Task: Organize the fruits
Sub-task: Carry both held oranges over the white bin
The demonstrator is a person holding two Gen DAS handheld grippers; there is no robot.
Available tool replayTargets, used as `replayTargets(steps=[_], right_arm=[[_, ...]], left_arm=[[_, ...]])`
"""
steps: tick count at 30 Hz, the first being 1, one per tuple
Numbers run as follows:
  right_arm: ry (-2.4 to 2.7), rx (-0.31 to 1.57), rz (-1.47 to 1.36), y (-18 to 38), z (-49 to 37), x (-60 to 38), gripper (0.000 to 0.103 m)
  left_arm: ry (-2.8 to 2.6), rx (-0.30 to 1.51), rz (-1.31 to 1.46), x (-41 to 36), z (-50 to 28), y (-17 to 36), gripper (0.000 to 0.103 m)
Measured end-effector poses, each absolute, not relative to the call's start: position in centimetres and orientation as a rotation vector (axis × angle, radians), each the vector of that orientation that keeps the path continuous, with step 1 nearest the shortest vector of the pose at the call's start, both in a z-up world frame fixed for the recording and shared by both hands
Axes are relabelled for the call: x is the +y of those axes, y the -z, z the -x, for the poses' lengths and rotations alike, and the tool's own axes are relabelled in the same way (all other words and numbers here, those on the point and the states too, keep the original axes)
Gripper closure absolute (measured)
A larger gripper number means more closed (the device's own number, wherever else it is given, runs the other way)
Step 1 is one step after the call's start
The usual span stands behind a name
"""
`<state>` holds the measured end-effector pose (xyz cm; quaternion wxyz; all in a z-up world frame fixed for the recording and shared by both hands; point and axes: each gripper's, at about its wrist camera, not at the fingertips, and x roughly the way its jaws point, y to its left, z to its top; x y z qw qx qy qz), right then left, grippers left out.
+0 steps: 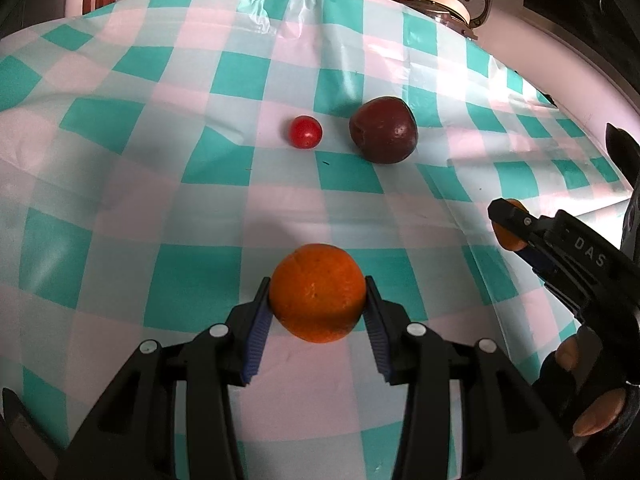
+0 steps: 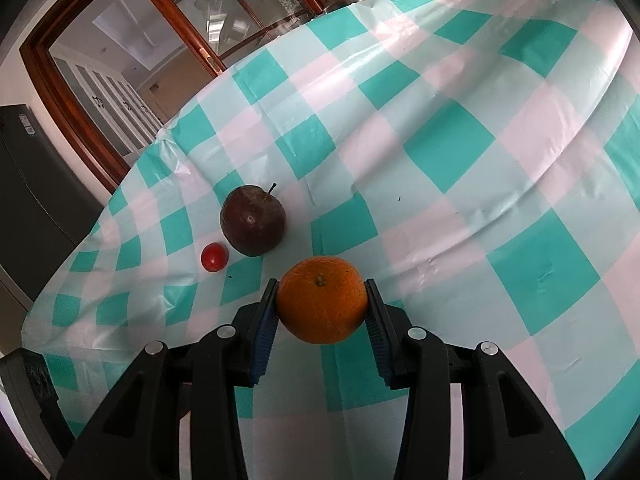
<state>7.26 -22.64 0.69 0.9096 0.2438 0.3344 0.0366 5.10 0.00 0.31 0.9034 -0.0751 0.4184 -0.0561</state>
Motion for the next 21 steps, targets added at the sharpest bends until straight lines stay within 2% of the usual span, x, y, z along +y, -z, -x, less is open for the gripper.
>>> replayTargets(steps=[7, 21], right_arm=[[-0.053, 0.688, -0.520, -0.9, -4.7, -22.6, 0.061], [-0.022, 0.608, -0.451, -2.8, 14.2, -24.5, 0.061]], left_arm=[[0.125, 0.822, 0.149, -0.1, -3.7, -1.2, 0.059], [0.206, 0.763, 0.126, -2.1, 7.0, -2.9, 0.059]])
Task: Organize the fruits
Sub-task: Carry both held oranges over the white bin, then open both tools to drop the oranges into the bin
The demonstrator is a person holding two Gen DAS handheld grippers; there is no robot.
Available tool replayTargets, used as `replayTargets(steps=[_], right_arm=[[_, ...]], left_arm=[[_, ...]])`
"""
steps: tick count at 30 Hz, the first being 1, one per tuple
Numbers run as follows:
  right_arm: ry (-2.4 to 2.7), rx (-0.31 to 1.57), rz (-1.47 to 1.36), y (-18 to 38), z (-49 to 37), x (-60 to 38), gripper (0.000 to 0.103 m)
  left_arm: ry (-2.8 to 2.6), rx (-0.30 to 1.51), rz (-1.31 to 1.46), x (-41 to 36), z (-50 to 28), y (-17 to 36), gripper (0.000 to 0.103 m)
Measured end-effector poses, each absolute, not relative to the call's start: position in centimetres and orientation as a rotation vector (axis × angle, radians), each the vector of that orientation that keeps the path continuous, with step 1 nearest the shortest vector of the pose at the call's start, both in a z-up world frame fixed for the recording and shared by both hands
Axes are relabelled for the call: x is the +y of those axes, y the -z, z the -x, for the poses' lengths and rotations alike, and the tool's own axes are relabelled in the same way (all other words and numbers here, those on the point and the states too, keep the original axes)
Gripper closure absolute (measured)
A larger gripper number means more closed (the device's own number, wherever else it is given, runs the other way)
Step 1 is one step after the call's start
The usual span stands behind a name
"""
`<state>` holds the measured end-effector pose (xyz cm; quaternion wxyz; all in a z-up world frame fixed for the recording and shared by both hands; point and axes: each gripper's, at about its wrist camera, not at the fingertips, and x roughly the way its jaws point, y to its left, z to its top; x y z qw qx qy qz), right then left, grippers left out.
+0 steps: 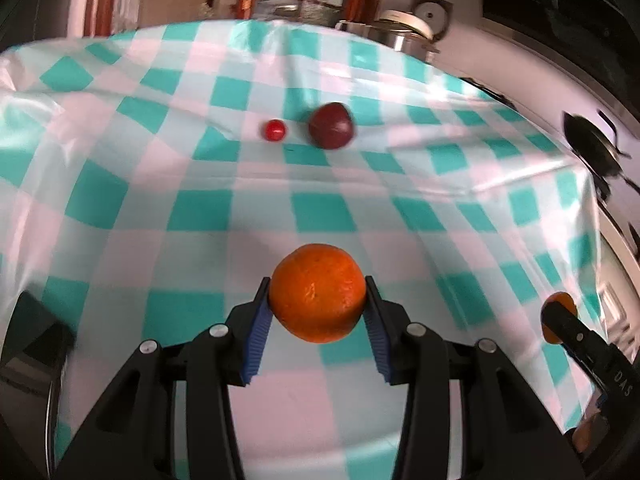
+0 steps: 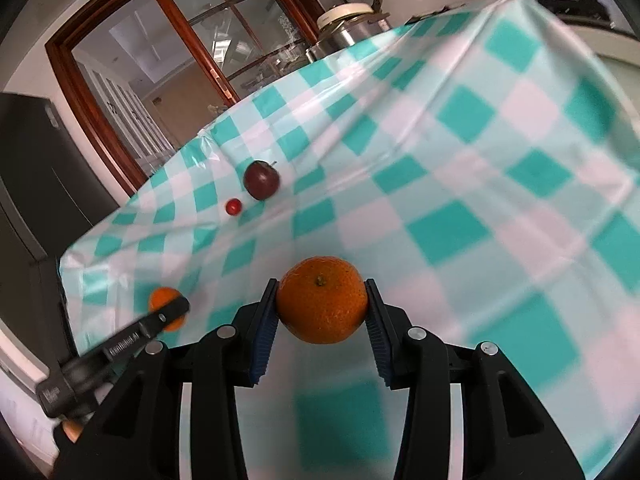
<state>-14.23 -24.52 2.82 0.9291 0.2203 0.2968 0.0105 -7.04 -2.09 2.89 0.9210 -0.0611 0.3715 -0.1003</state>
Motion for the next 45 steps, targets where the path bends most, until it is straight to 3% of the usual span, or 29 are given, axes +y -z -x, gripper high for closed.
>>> replayTargets(steps=[13, 23, 35, 45], right_arm=[[0.189, 0.531, -0.372, -4.7, 29.1, -33.4, 0.061], [0.441, 0.669, -0.401, 1.8, 37.6, -40.8, 0.061], [0.633, 0.902, -0.432, 8.9, 39.5, -47.6, 0.061], [0.689, 1.062, -0.500, 14.0, 36.3, -50.7, 0.061]], left_arm=[[0.508, 0.732, -0.156, -15.4, 17.8, -4.8, 0.059], [0.777, 0.757, -0.433, -26.5, 25.4, -2.5, 0.059], [1.086, 0.948, -0.818, -36.9, 33.3, 7.7, 0.059], [1.001, 1.140, -0.974, -41.4, 31.0, 16.8, 0.059]])
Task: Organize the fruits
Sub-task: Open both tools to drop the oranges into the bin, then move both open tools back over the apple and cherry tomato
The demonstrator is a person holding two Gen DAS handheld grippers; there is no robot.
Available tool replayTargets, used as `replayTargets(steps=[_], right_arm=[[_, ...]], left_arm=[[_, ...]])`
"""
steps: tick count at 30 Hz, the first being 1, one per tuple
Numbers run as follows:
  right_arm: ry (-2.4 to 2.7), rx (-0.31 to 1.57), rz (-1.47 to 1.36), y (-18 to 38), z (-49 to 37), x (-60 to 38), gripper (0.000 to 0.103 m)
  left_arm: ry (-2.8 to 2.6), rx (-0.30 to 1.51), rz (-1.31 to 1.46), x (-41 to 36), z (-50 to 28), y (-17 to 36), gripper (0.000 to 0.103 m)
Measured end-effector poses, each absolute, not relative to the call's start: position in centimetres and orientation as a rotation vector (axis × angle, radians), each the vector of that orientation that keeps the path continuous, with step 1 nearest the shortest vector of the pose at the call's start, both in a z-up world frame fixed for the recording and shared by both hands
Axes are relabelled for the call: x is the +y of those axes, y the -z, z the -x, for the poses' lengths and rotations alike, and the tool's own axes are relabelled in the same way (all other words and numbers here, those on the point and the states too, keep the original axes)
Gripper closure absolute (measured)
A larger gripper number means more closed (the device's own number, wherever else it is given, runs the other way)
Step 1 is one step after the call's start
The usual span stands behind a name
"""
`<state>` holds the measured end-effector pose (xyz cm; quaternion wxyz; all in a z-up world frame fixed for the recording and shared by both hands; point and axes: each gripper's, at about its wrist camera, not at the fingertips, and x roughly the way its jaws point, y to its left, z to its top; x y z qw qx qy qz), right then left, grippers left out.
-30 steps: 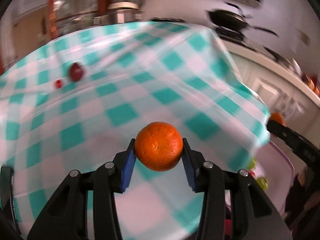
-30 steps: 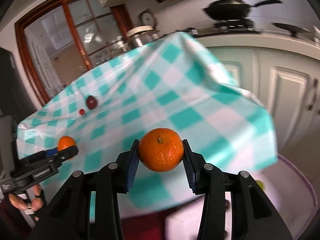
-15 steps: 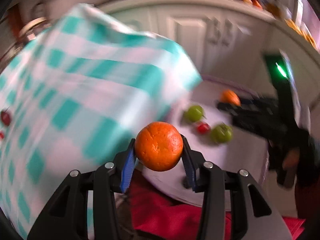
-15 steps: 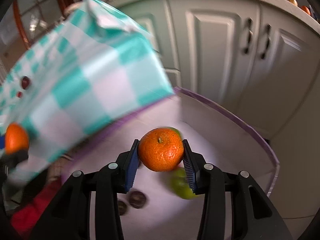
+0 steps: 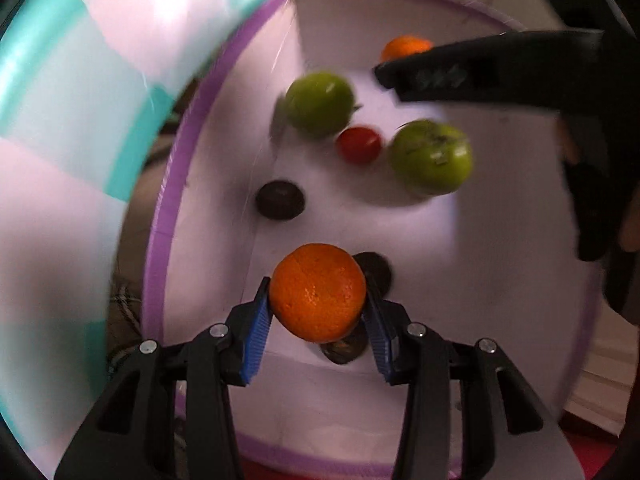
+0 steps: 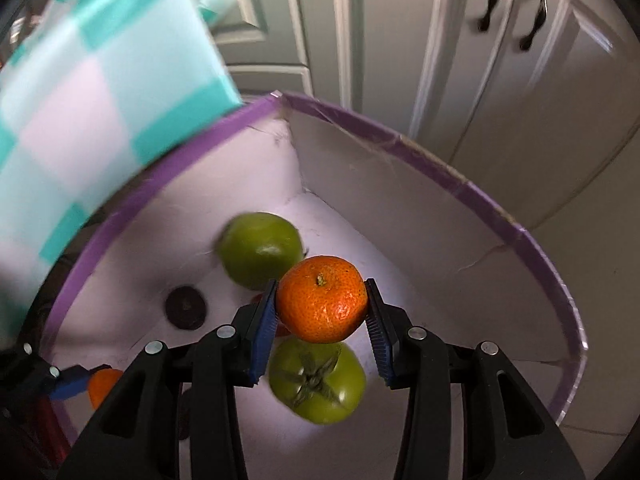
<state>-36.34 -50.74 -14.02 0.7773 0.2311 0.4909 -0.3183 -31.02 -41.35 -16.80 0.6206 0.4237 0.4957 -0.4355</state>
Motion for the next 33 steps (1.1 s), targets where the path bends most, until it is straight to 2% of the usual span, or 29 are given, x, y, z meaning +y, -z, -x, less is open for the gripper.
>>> replayTargets(steps=[8, 9, 10, 11, 15, 18, 23, 27, 30, 31, 32, 33], right_arm=[[0.723, 1.086, -0.566, 16.1, 35.7, -52.1, 0.060], [0.723, 1.084, -0.569, 16.1, 35.8, -52.1, 0.059], [0.727, 1.079, -0.572, 16.0, 35.8, -52.1, 0.054], [0.733, 1.066, -0.578, 15.8, 36.0, -52.1, 0.048], [0.727, 1.033, -0.618, 14.7, 37.1, -52.1, 0.043], [0.748, 0.986, -0.624, 12.7, 38.6, -51.7, 0.042], [0.763, 0.858, -0.594, 7.4, 41.1, -50.6, 0.042], [0.734, 0.749, -0.530, 2.4, 40.4, -48.7, 0.041], [0.653, 0.658, -0.480, -1.4, 38.2, -46.1, 0.033], [0.600, 0.621, -0.463, -2.6, 37.0, -44.4, 0.028], [0.548, 0.600, -0.448, -3.2, 35.7, -43.2, 0.022], [0.510, 0.589, -0.435, -3.8, 34.9, -42.0, 0.020]], left_arm=[[0.963, 1.281, -0.880, -40.5, 27.6, 19.5, 0.058], [0.967, 1.288, -0.868, -40.4, 27.4, 19.6, 0.058], [0.973, 1.291, -0.860, -40.3, 27.3, 19.6, 0.057], [0.986, 1.290, -0.846, -40.2, 27.2, 19.5, 0.055], [1.046, 1.252, -0.831, -39.8, 27.6, 18.3, 0.040], [1.064, 1.110, -0.877, -39.2, 29.0, 16.2, 0.029], [1.158, 0.732, -0.806, -36.5, 32.1, 8.1, 0.027], [1.102, 0.487, -0.630, -33.0, 31.8, 1.3, 0.014], [0.967, 0.437, -0.459, -28.6, 27.6, -2.5, 0.012], [0.880, 0.442, -0.377, -26.2, 24.8, -3.8, 0.009], [0.809, 0.447, -0.324, -24.3, 22.8, -4.7, 0.001], [0.718, 0.458, -0.260, -22.1, 20.2, -5.5, 0.001]])
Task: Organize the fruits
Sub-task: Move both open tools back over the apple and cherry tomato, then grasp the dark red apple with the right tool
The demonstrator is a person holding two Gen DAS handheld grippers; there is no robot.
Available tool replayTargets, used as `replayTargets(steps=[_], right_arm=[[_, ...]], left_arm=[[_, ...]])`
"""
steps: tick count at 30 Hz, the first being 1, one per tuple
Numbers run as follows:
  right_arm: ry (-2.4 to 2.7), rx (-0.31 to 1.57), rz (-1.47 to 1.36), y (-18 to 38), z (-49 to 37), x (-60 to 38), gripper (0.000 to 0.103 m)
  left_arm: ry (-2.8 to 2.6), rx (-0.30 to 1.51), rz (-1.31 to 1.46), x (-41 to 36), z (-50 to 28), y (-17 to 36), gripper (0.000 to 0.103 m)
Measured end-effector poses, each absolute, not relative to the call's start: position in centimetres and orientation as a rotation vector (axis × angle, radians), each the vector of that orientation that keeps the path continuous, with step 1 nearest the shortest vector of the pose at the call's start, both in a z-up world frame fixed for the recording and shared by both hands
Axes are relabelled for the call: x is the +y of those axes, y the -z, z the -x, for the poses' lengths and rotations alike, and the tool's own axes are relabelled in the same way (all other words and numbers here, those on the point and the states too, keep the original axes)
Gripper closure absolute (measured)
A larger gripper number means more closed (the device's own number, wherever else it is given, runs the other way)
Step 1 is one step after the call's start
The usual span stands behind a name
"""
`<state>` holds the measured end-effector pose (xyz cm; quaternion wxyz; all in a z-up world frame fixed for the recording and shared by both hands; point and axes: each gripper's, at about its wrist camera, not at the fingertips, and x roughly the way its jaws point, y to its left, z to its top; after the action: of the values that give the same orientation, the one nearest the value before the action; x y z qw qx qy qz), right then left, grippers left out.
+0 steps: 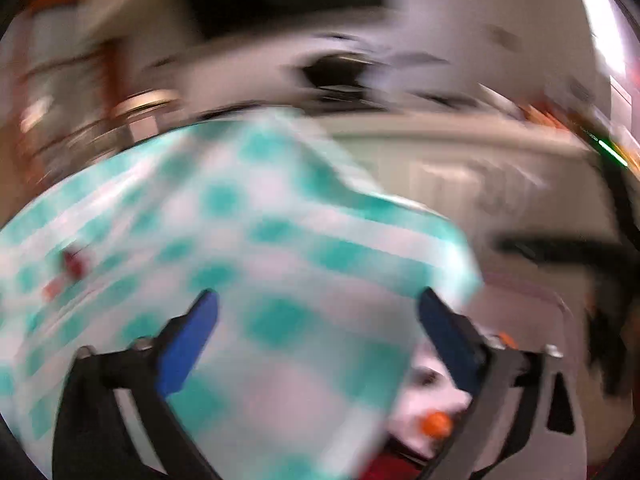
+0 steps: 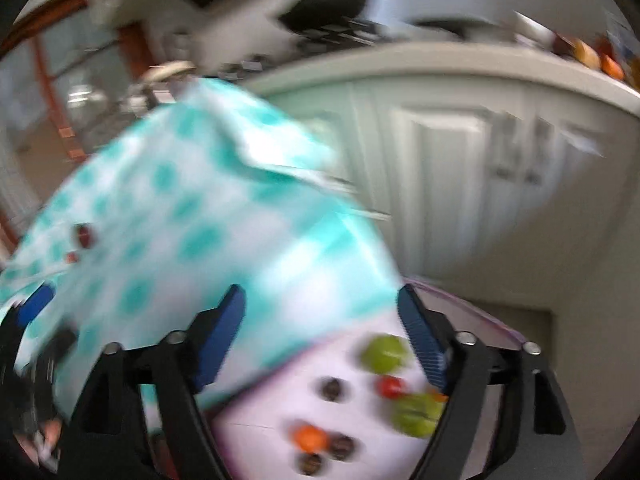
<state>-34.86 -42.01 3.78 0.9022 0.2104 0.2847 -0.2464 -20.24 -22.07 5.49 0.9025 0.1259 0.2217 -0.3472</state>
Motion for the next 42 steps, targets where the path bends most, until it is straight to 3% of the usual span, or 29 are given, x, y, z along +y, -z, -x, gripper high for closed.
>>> replayTargets(steps=[2, 10, 18, 31, 42], right_arm=[[0.413, 0.589, -0.388, -4.4, 31.6, -38.7, 0.016], [0.186, 0.707, -0.247, -3.5, 17.5, -29.0, 0.016], [0.039, 0.794, -0.137, -1.3, 2.7, -21.7, 0.016], [-0.077, 0.893, 0.004, 0.9, -15.6, -13.2, 0.016], [-0.076, 0.927, 0.169, 1.8, -23.1, -9.2, 0.016]], left_arm=[[0.579, 0.504, -0.161, -18.6, 16.0, -6.4, 0.001], [0.098, 0.706, 0.102, -5.1, -1.0, -5.3, 0.001], [-0.107, 0.769, 0.320, 3.4, -11.4, -3.3, 0.001], [-0.090, 0.699, 0.456, 8.0, -11.7, -1.6, 0.001], [-0.115, 0.720, 0.510, 8.5, -12.0, -0.7, 0.001]])
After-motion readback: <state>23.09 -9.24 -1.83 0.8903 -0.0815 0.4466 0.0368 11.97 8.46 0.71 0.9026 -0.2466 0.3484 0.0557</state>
